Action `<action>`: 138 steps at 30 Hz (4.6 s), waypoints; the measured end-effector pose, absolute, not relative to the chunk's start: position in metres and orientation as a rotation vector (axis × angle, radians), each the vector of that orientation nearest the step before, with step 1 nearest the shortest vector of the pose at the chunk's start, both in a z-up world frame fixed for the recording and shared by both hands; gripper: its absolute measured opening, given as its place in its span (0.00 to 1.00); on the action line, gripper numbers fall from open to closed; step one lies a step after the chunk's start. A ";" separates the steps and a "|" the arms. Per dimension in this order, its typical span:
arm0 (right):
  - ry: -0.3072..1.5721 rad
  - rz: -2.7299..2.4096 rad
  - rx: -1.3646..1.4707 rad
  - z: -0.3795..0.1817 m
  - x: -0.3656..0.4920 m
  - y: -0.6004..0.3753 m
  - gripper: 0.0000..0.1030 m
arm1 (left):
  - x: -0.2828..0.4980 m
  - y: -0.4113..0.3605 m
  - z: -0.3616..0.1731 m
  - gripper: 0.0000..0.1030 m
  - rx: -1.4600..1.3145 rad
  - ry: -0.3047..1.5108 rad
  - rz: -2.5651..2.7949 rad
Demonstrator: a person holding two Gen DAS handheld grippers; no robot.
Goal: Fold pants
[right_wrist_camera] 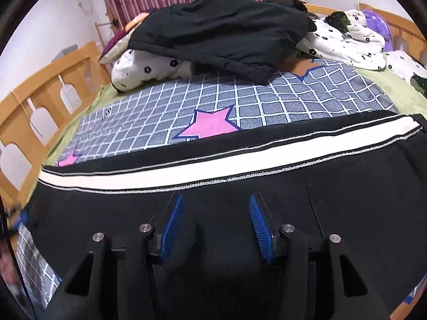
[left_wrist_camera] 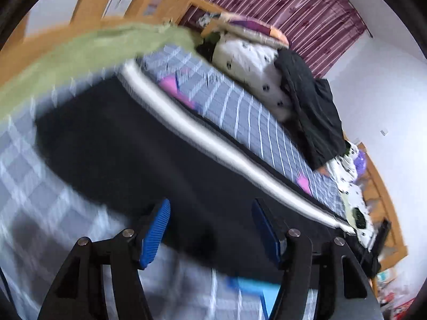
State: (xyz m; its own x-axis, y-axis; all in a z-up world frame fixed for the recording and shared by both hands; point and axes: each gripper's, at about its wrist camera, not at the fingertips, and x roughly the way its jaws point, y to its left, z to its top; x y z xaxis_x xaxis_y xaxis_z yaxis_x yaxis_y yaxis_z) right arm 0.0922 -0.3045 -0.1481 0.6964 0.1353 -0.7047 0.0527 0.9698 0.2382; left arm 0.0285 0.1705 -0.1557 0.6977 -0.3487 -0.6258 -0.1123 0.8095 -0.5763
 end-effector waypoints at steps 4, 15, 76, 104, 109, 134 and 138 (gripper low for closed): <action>0.797 0.053 0.293 -0.148 0.087 -0.313 0.49 | 0.022 0.150 -0.200 0.61 -0.744 0.901 -0.151; 0.800 0.067 0.367 -0.149 0.085 -0.321 0.49 | 0.078 0.193 -0.209 0.19 -0.814 0.773 0.078; 0.879 0.367 -0.308 -0.168 0.219 -0.217 0.64 | 0.235 0.252 -0.162 0.65 -0.163 0.878 0.184; 0.858 0.376 -0.177 -0.194 0.247 -0.215 0.04 | 0.242 0.264 -0.176 0.25 -0.204 0.793 0.267; 0.842 0.308 -0.142 -0.184 0.248 -0.222 0.30 | 0.237 0.258 -0.169 0.46 -0.191 0.797 0.289; 0.830 0.037 -0.109 -0.149 0.183 -0.308 0.51 | 0.106 0.170 -0.147 0.65 -0.234 0.787 0.019; 0.809 0.080 -0.045 -0.134 0.138 -0.299 0.53 | 0.048 0.172 -0.163 0.65 -0.369 0.795 -0.017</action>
